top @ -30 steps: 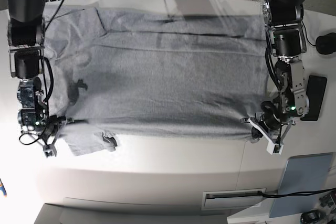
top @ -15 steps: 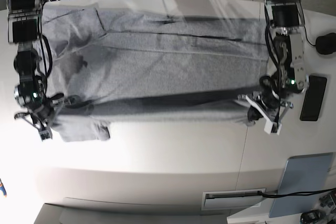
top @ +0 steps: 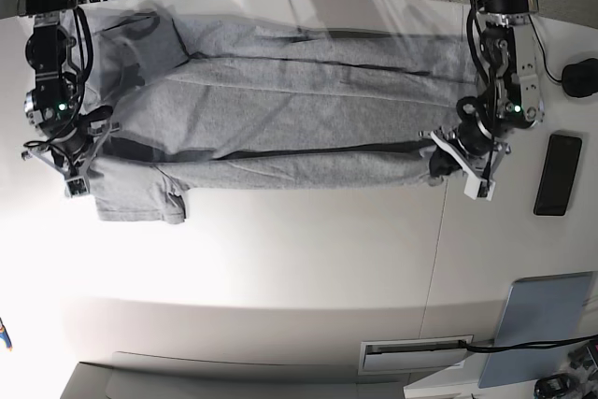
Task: Fold the T-shirt properly
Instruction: 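Lift the hem and fold it over toward the collar with both grippers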
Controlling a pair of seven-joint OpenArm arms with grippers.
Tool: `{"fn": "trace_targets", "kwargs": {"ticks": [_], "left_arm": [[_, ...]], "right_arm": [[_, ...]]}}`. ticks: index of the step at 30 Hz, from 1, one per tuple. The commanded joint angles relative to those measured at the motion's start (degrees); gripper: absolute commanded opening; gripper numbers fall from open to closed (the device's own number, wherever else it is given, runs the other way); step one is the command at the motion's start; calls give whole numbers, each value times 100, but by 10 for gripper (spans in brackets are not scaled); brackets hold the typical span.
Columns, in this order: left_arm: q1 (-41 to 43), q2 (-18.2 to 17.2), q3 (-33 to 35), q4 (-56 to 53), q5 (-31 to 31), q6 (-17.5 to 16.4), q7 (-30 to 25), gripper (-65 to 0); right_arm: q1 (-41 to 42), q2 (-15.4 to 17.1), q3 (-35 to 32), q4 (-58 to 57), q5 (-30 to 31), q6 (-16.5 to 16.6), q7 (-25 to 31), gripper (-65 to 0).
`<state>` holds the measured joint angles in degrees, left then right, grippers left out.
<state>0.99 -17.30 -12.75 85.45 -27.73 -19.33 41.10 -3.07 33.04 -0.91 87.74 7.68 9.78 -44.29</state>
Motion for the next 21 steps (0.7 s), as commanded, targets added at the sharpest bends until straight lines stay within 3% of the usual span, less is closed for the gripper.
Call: {"fn": "trace_targets", "kwargs": {"ticks": [1, 10, 17, 21], "left_arm": [[-63, -61, -20, 160, -111, -24, -160, -650], [339, -9, -437, 876, -411, -39, -210, -650], [542, 114, -973, 1130, -905, -592, 59, -650], [682, 109, -1102, 1132, -988, -623, 177, -650]], "right_arm": [[7, 125, 66, 92, -50, -109, 94, -650], [-201, 125, 66, 205, -136, -210, 125, -650], [-201, 107, 66, 992, -590, -372, -291, -650], [-380, 109, 66, 1322, -791, -439, -415, -650]]}}
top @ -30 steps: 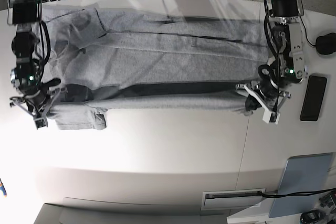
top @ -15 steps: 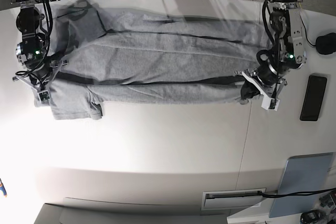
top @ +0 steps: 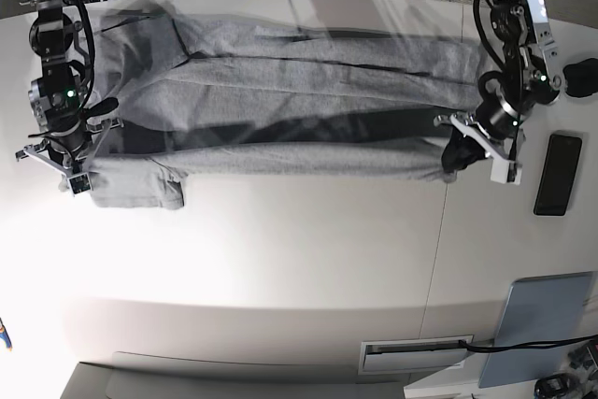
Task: Fold the T-shirt properly
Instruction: 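Lift the hem and fold it over toward the collar with both grippers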
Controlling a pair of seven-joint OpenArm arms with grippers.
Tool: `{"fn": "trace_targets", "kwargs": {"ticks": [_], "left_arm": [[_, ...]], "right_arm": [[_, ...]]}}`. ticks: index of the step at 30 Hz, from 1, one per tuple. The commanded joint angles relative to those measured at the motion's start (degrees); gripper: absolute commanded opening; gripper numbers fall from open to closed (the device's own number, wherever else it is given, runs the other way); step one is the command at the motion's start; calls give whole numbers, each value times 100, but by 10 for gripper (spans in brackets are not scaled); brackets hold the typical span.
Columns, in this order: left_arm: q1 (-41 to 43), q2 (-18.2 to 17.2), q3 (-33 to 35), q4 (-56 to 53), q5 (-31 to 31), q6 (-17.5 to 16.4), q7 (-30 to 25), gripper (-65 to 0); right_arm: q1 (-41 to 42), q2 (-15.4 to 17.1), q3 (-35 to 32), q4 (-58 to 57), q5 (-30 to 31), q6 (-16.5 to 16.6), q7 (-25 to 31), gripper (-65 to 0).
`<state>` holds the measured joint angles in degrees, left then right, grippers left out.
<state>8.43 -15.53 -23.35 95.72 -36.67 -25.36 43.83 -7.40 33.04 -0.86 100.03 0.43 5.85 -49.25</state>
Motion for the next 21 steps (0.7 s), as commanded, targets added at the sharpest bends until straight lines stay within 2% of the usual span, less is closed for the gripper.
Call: {"fn": "trace_targets", "kwargs": {"ticks": [1, 4, 9, 15, 21], "left_arm": [[-28, -68, -79, 105, -111, -24, -96, -650], [90, -68, -192, 111, -208, -39, -96, -650], [293, -68, -358, 157, -452, -448, -72, -650], [522, -68, -393, 269, -450, -452, 57, -650], [525, -68, -393, 269, -417, -450, 485, -650]], "right_arm": [[-33, 109, 61, 190, -138, -76, 76, -650], [-350, 109, 61, 472, -310, -186, 63, -650], [-802, 109, 61, 693, -533, -411, -52, -650], [-1233, 107, 61, 728, -564, -555, -63, -650], [-1552, 109, 61, 730, -564, -702, -118, -650]]}}
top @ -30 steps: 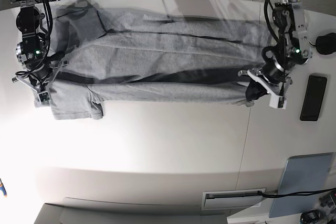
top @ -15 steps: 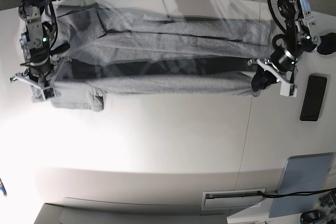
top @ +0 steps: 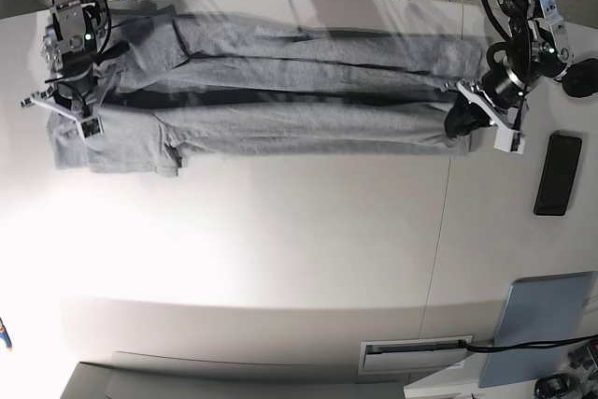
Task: Fold the T-shirt properly
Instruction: 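Lift the hem and fold it over toward the collar with both grippers, then lower the hem onto the folded shirt and open both grippers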
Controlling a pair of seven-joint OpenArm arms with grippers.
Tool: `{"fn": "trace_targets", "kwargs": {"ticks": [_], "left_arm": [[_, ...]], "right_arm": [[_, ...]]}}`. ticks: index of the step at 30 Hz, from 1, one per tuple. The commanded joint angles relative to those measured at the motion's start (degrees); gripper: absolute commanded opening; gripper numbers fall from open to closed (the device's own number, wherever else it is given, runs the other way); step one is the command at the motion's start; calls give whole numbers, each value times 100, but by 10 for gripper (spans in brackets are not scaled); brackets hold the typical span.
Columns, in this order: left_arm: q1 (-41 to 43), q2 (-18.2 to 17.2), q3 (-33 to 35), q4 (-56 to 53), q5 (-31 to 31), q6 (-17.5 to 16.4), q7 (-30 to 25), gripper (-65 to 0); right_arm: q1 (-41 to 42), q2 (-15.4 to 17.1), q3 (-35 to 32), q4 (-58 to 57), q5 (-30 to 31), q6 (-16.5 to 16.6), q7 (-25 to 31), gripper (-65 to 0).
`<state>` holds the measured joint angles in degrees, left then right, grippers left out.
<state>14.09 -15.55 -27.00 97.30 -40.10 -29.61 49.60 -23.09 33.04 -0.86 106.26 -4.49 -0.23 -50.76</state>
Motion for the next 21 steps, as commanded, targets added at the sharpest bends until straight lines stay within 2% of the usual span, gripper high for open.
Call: {"fn": "trace_targets", "kwargs": {"ticks": [1, 12, 17, 21], "left_arm": [[-42, -66, -28, 111, -28, -26, -81, -650], [-42, -70, -31, 249, 120, -24, 319, -650], [-42, -81, -28, 605, 601, 321, 407, -650], [-37, -79, -28, 660, 625, 267, 619, -650]], "right_arm": [[-20, 107, 61, 107, -72, -94, 33, -650], [-280, 109, 61, 111, -70, -273, -129, -650], [-282, 107, 59, 111, -70, -273, -195, -650], [-282, 90, 59, 109, -68, -286, -286, -650]]}}
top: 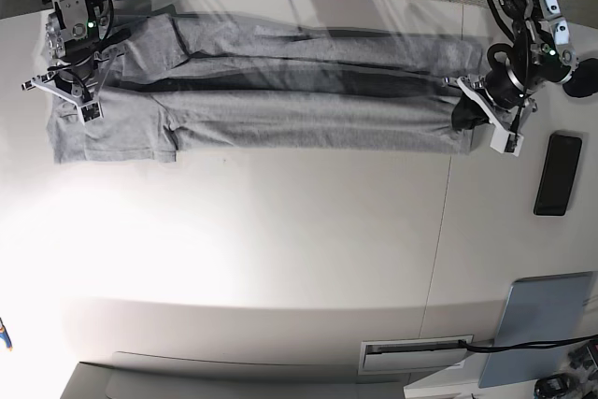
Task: Fold the T-shirt properly
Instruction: 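Lower the hem onto the folded shirt and open both grippers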
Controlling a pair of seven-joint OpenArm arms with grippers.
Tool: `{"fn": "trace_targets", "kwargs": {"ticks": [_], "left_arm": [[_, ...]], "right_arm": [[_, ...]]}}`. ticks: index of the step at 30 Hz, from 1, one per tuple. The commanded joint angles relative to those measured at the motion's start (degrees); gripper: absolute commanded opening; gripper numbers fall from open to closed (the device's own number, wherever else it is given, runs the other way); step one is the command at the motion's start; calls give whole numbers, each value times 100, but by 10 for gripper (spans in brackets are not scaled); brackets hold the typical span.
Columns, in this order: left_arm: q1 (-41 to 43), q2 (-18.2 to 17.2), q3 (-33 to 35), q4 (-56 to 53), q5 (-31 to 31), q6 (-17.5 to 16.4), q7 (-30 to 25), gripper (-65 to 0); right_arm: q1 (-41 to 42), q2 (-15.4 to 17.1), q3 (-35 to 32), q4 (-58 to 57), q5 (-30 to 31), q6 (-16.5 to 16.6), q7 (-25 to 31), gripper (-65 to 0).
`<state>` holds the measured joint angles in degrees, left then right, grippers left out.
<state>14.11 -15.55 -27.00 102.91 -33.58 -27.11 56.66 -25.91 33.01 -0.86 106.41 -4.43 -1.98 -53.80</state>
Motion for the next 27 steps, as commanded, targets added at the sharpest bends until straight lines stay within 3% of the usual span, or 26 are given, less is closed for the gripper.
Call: {"fn": "trace_targets", "kwargs": {"ticks": [1, 7, 11, 14, 15, 20, 27], "left_arm": [[-28, -79, -28, 98, -28, 4, -94, -650], [-26, -79, -28, 98, -26, 9, -90, -650], [-28, -79, -28, 98, -26, 9, -90, -542], [-28, -79, -28, 98, -24, 9, -90, -526], [-26, -79, -28, 98, -24, 9, -87, -526], [-26, -79, -28, 98, -15, 7, -46, -515], [-28, -79, -28, 98, 61, 33, -57, -291]], "right_arm": [[0, 94, 59, 83, -76, -131, 17, -650], [0, 92, 59, 74, -74, -146, -20, -650], [0, 94, 59, 74, -76, 96, -20, -650], [2, 94, 59, 74, -76, 358, -17, -650], [2, 94, 59, 74, -79, 361, -20, -630], [2, 94, 59, 74, -76, 313, -39, -411], [7, 96, 61, 81, -181, -90, 50, -400]]}}
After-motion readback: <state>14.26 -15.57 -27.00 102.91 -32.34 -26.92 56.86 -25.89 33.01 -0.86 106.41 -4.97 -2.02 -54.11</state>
